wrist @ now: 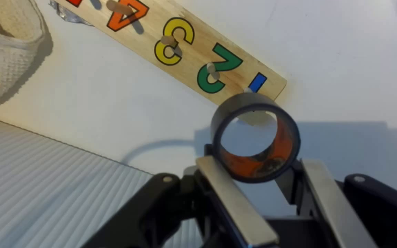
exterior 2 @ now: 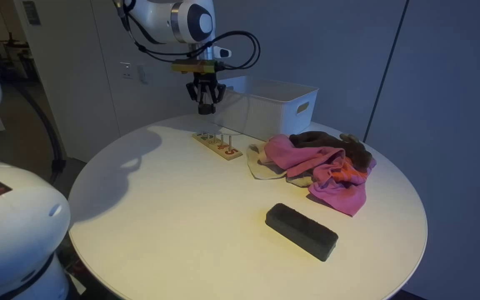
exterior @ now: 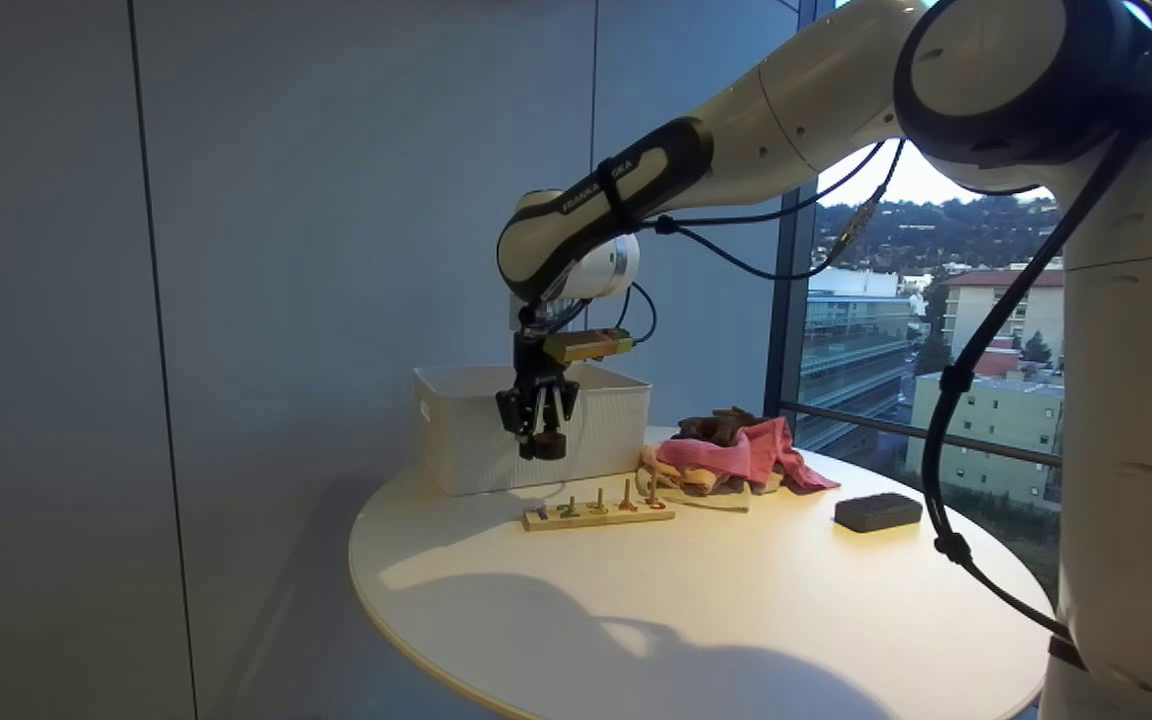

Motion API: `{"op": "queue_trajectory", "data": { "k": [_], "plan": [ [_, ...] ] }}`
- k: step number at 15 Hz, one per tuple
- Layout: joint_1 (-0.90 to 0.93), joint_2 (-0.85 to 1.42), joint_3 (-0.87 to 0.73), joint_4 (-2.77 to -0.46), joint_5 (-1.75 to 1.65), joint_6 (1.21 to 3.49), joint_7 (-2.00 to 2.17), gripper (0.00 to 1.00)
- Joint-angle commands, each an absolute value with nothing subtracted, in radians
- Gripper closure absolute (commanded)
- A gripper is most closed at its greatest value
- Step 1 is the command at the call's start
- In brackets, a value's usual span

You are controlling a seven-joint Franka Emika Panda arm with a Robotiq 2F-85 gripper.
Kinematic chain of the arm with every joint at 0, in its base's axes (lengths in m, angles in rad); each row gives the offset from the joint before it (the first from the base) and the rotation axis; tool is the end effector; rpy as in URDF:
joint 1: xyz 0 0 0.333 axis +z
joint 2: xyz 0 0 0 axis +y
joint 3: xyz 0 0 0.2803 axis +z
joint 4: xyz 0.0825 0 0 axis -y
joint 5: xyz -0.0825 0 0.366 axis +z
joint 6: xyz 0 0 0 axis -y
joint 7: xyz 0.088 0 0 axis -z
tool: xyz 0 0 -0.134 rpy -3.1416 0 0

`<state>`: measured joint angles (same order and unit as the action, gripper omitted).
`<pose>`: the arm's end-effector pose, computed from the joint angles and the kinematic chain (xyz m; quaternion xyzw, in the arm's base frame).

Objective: Move the black item across the object

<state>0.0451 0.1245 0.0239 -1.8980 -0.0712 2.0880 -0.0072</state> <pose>0.5776 0.0344 0.3876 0.9975 0.0545 0.0337 0.0290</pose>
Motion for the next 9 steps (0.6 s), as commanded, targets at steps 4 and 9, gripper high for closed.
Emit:
{"op": "queue_trajectory", "data": {
  "k": [4,9],
  "plan": [
    [0.036,0.094,0.019,-1.949,-0.077,2.050,0.031,0.81],
    [0.024,0.092,0.007,-2.016,-0.071,2.083,0.066,0.81]
  ]
}}
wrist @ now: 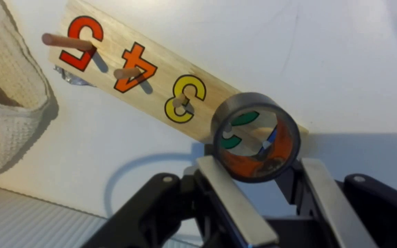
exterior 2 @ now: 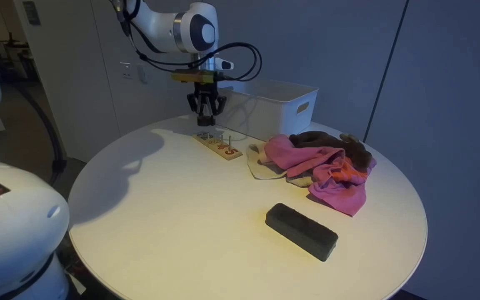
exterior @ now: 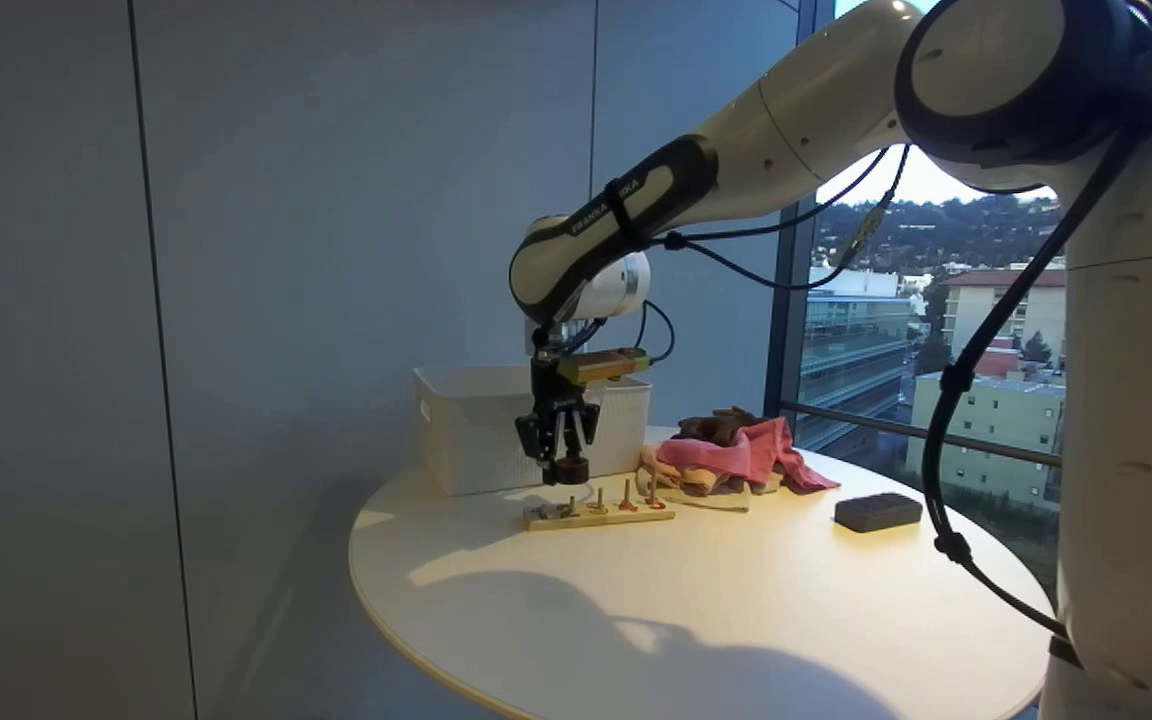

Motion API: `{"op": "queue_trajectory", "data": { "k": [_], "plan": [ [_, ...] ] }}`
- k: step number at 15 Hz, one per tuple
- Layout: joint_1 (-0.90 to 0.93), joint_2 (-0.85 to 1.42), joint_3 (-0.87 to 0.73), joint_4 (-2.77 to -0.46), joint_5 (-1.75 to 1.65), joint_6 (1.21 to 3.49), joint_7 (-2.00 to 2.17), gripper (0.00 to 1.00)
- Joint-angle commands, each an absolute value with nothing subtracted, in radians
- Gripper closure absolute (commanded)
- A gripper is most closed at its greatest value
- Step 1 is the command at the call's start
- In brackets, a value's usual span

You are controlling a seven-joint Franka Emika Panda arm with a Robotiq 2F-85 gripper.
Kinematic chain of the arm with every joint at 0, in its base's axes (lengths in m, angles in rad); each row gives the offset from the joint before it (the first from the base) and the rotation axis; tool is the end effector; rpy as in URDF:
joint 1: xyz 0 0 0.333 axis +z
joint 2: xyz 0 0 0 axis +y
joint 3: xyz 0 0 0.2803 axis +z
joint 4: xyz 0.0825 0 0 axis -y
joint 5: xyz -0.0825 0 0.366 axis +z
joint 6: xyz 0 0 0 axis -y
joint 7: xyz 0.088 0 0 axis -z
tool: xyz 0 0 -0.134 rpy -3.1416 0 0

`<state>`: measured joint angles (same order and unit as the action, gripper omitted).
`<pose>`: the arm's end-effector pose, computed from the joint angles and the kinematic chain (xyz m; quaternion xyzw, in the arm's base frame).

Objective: Move the black item across the object

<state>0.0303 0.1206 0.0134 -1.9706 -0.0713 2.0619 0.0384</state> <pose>0.5580 0.0188 0.3546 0.9992 0.0199 -0.0134 0.0310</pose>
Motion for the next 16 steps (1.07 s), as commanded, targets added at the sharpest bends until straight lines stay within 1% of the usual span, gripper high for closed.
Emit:
{"op": "queue_trajectory", "data": {
  "k": [1,10,11,12,14,15,16],
  "plan": [
    [0.021,0.094,0.006,-2.025,-0.065,2.086,0.066,0.81],
    [0.017,0.096,0.007,-2.084,-0.066,2.229,0.046,0.81],
    [0.017,0.098,0.006,-2.085,-0.066,2.231,0.054,0.52],
    [0.016,0.098,0.006,-2.087,-0.062,2.231,0.051,0.30],
    [0.015,0.094,0.006,-2.096,-0.058,2.236,0.049,0.25],
    [0.016,0.091,0.007,-2.100,-0.059,2.239,0.051,0.19],
    [0.016,0.089,0.007,-2.102,-0.061,2.242,0.050,0.11]
  ]
}}
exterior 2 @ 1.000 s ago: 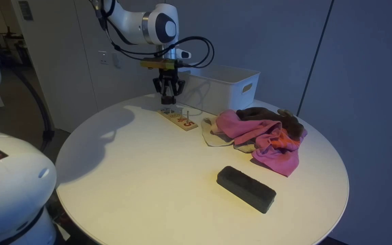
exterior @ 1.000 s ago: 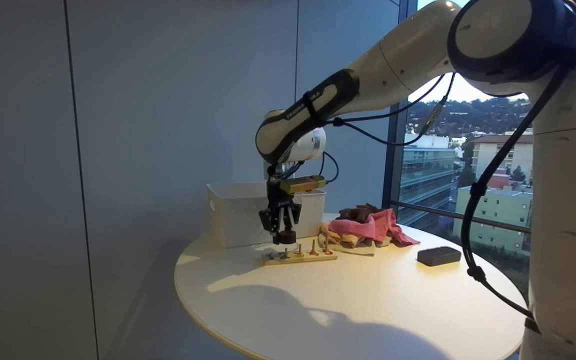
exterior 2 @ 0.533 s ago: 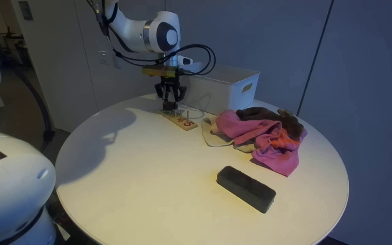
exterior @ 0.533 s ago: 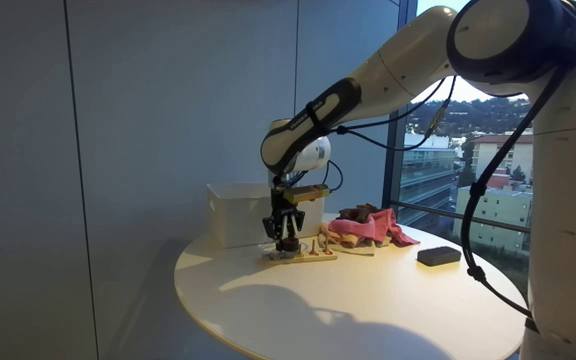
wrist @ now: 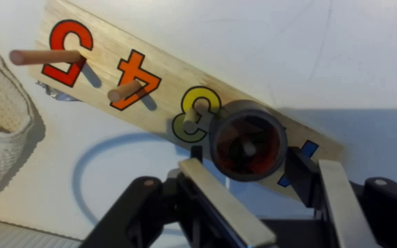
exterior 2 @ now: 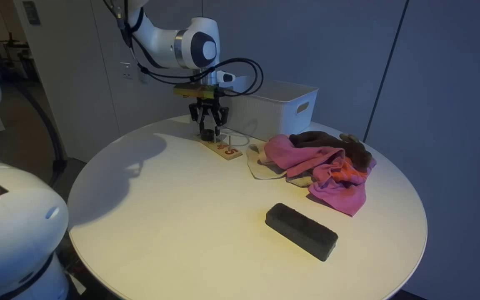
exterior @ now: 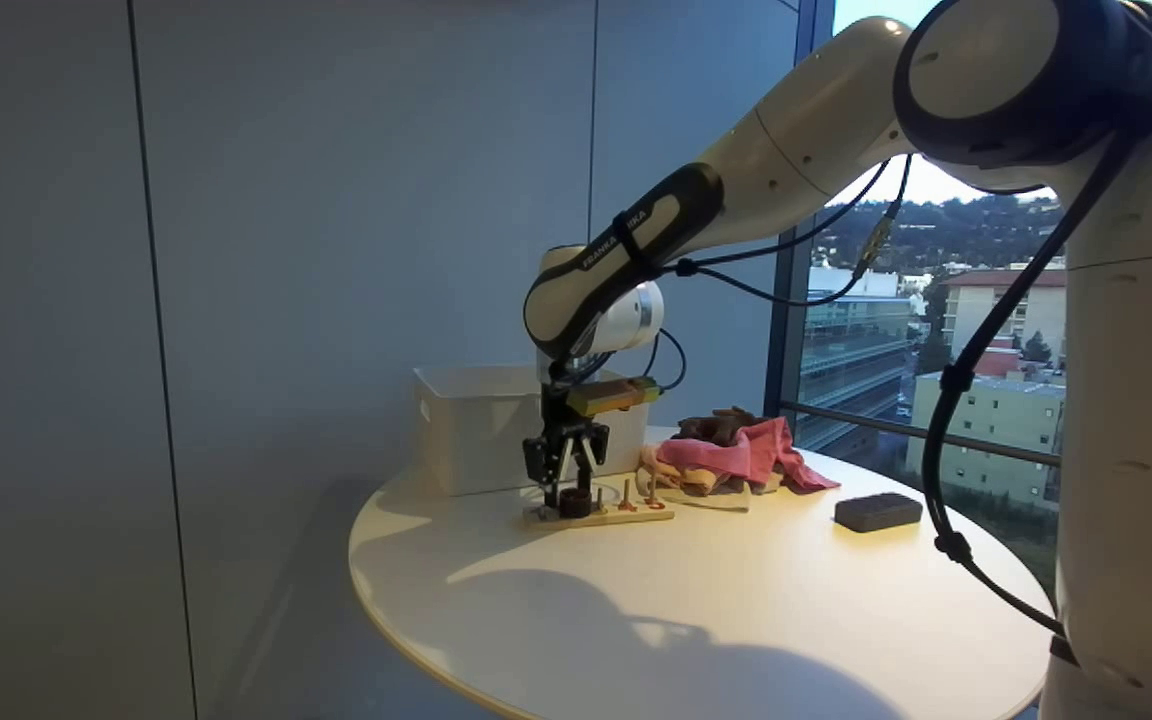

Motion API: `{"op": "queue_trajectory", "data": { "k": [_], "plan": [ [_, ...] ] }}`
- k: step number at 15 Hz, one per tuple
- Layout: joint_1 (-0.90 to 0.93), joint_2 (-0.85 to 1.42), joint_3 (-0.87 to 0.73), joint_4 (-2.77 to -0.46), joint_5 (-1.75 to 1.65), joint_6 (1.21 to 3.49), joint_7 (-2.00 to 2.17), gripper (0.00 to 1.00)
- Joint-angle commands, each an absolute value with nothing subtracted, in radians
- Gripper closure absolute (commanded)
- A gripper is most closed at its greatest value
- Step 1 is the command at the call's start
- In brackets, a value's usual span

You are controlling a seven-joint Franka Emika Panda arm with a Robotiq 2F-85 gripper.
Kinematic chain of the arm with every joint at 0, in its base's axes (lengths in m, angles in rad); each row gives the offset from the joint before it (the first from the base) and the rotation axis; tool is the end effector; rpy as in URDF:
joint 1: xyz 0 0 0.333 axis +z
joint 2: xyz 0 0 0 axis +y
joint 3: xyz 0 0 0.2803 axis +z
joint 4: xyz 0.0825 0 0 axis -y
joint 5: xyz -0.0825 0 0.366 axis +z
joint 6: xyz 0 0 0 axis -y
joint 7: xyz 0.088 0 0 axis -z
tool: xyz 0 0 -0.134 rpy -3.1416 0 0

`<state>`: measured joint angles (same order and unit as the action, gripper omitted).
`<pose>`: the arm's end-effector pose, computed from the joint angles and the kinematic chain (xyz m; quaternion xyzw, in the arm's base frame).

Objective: Move the black item across the object

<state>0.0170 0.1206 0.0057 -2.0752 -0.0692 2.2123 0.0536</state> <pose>0.5509 0.0087 0.3217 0.9996 0.0050 0.0093 0.0272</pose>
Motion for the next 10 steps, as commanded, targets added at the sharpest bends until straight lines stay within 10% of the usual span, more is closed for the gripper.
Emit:
{"op": "queue_trajectory", "data": {
  "k": [1,10],
  "plan": [
    [0.016,0.083,0.007,-2.106,-0.060,2.248,0.049,0.04],
    [0.016,0.073,0.007,-2.089,-0.069,2.230,0.039,0.00]
  ]
}}
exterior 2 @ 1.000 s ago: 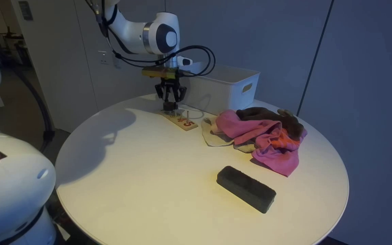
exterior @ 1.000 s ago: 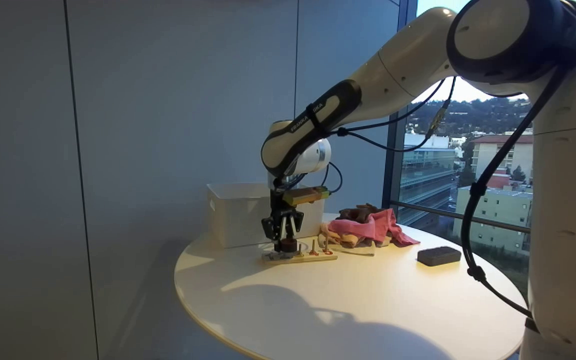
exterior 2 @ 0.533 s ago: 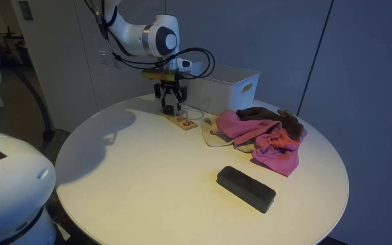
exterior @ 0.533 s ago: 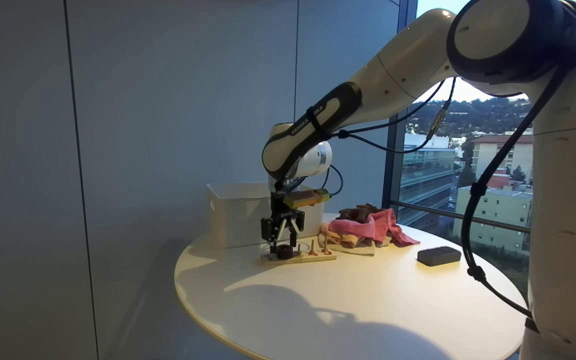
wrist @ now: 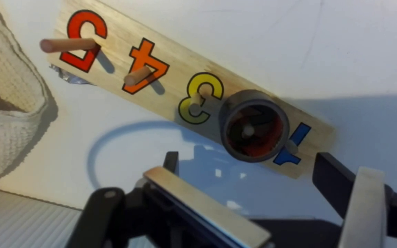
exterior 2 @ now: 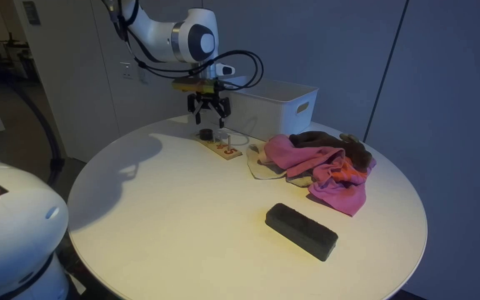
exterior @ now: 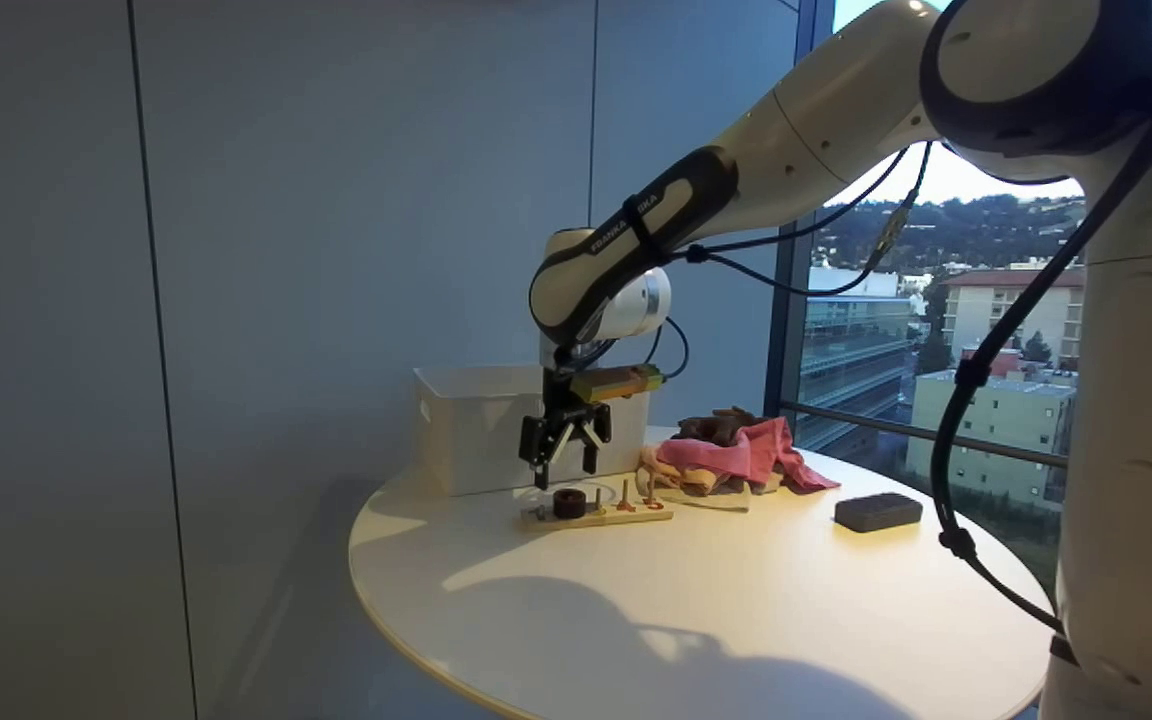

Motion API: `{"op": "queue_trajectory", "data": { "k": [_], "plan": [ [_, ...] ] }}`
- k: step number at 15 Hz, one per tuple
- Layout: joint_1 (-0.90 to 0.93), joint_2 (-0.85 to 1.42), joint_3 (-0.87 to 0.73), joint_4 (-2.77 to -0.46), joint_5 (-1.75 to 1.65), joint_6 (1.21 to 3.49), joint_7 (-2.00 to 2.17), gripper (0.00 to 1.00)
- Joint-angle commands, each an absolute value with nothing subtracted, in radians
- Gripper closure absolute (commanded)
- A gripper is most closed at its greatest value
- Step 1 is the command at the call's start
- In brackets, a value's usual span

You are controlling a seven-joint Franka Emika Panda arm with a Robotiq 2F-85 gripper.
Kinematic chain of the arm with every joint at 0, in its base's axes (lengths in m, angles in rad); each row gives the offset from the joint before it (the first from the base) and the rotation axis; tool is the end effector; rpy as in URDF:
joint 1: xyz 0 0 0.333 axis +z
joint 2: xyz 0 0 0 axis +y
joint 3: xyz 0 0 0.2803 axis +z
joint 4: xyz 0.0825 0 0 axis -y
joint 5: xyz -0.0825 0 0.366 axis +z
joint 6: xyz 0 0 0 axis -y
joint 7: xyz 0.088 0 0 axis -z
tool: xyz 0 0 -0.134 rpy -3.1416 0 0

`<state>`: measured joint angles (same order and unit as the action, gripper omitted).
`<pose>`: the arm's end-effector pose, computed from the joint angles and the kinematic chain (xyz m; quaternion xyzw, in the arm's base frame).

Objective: Move the black item across the object

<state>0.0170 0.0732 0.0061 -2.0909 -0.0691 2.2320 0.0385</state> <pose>0.5492 0.0091 0.3427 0.9990 0.0126 0.0348 0.0267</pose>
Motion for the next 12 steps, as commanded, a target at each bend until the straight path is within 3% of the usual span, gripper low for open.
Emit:
{"op": "queue_trajectory", "data": {
  "k": [1,9,10,12],
  "plan": [
    [0.016,0.073,0.007,-2.091,-0.069,2.230,0.038,0.00],
    [0.001,0.099,0.008,-2.069,-0.018,2.224,-0.118,0.00],
    [-0.001,0.103,0.008,-2.063,-0.003,2.211,-0.142,0.08],
    [-0.004,0.110,0.006,-2.058,0.008,2.201,-0.162,0.34]
  ]
}}
